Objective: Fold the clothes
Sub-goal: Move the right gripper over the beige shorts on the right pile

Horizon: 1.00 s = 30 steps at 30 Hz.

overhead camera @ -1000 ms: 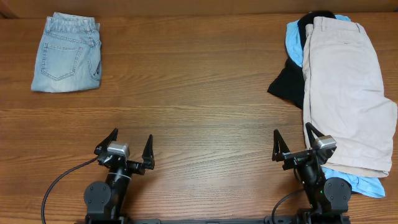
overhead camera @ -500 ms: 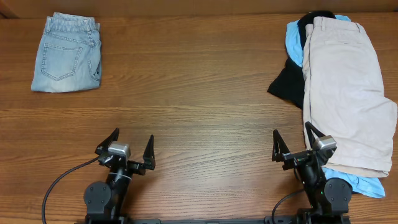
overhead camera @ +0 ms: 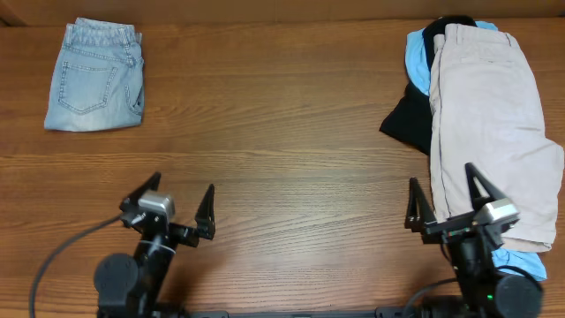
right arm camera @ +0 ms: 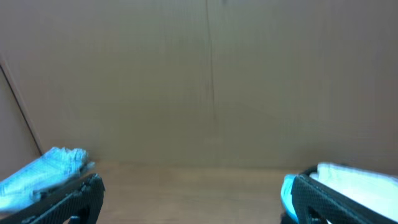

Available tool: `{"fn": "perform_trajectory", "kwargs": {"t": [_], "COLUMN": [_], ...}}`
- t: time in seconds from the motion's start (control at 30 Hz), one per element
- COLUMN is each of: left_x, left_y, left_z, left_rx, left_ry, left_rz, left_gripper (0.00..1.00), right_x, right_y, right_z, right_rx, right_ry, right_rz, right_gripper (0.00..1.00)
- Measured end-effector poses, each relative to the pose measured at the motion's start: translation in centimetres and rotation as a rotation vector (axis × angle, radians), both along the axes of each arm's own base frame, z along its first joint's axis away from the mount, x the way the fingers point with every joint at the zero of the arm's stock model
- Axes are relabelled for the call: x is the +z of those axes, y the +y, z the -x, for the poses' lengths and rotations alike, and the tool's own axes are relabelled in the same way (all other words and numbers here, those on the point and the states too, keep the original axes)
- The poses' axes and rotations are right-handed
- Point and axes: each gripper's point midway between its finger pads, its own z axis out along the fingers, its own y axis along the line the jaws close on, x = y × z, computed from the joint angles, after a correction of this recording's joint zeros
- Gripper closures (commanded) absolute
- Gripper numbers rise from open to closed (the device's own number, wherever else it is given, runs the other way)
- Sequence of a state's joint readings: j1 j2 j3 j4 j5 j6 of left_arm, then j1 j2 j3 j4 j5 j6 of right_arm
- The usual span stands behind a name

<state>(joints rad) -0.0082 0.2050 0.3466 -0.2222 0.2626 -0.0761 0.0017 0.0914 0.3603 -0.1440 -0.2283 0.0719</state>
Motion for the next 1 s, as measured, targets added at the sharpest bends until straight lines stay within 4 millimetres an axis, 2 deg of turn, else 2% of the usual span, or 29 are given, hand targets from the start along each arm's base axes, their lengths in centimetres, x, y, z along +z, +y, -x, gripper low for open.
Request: {"fn": "perform_trajectory", "kwargs": {"t": [0.1,0.2,0.33,0.43,0.6,0.77,1.0], "left_x": [1.4,2.5,3.7,4.2,4.1,2.6,-1.6], "left_y": [-0.1,-0.2,-0.3,-0.3,-0.3,-0.4,-0.6], "left_z": [-0.8,-1.8,-3.2,-4.1,-5.4,-7.4,-10.0], "left_rx": [-0.004,-0.011,-0.025,-0.038,-0.061,-0.075,-0.096], "left_ry": [0.076,0.169,0.306,0.406,0.570,0.672,0.799], "left_rz": [-0.001,-0.006,-0.039,-0.075,-0.116,-0.121,-0.110], "left_gripper": [0.00,0.00,0.00,0.00,0.00,0.00,0.00], "right_x": [2.6,4.4,5.6,5.6,4.1,1.9,-4.8], "right_y": [-0.1,-0.1,-0.1,-0.1,-0.1,-0.1,-0.4], "right_z": [-0.1,-1.1,-3.5,-5.7,-9.7,-13.6,-17.0], "right_rx": [-0.010,-0.014,-0.012,-0.009,-0.002,0.003,-0.005], "right_ry": [0.033,0.092,0.209,0.305,0.525,0.656,0.846], "right_rz": [0.031,0.050,0.064,0.069,0.073,0.074,0.093], "right_gripper": [0.00,0.00,0.00,0.00,0.00,0.00,0.00]}}
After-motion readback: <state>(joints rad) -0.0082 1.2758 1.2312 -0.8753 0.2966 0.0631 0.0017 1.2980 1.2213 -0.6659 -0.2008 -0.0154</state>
